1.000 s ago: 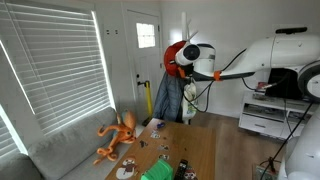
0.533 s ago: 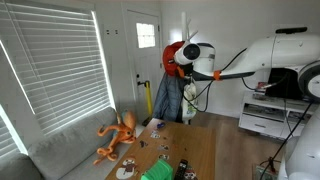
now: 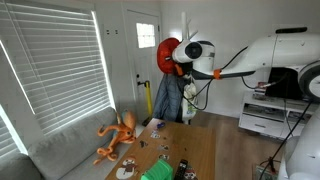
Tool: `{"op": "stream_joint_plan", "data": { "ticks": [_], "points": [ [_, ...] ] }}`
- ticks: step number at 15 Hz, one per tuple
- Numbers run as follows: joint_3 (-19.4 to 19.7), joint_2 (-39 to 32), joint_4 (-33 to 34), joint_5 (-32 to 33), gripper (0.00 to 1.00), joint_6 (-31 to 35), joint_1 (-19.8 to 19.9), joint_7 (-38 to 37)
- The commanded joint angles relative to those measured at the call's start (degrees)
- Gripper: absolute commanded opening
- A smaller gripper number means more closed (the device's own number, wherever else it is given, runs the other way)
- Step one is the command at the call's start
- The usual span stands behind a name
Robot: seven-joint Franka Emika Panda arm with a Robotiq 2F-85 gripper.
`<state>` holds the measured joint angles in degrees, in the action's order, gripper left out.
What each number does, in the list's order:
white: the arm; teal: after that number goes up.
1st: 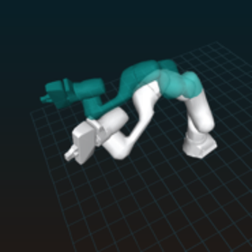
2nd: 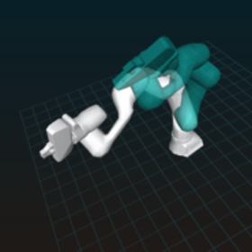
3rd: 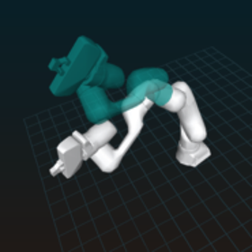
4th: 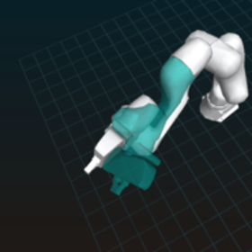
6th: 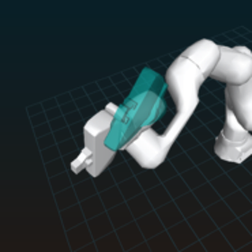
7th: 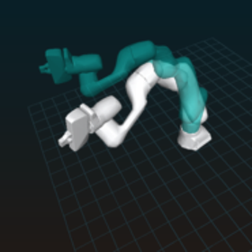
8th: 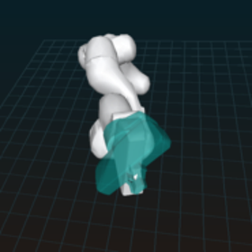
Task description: Remove the red hat and the black hat from the stand and put the black hat on the table and the red hat on top of the black hat.
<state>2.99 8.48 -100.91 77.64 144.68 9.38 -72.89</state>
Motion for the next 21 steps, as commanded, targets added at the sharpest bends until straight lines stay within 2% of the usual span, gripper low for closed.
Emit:
{"op": "stream_joint_plan", "data": {
  "ticks": [1, 4, 7, 13, 14, 17, 21],
  "points": [
    [1.2, 0.1, 0.3, -1.0, 0.01, 3.9, -1.4, -0.7],
    [0.3, 0.0, -0.2, -4.6, 0.01, 7.5, -0.9, 0.3],
    [0.5, 0.0, -1.3, -12.0, 0.01, 10.4, -2.0, 3.3],
    [1.7, 0.7, -8.0, -40.8, 0.01, 8.8, -6.9, 21.1],
    [3.3, 1.0, -9.1, -45.4, 0.01, 7.9, -9.4, 24.4],
    [5.4, 2.6, -13.1, -59.1, 0.01, 5.3, -13.4, 34.9],
    [7.6, 5.2, -16.8, -77.2, 0.01, -1.0, -17.0, 49.5]
  ]
}}
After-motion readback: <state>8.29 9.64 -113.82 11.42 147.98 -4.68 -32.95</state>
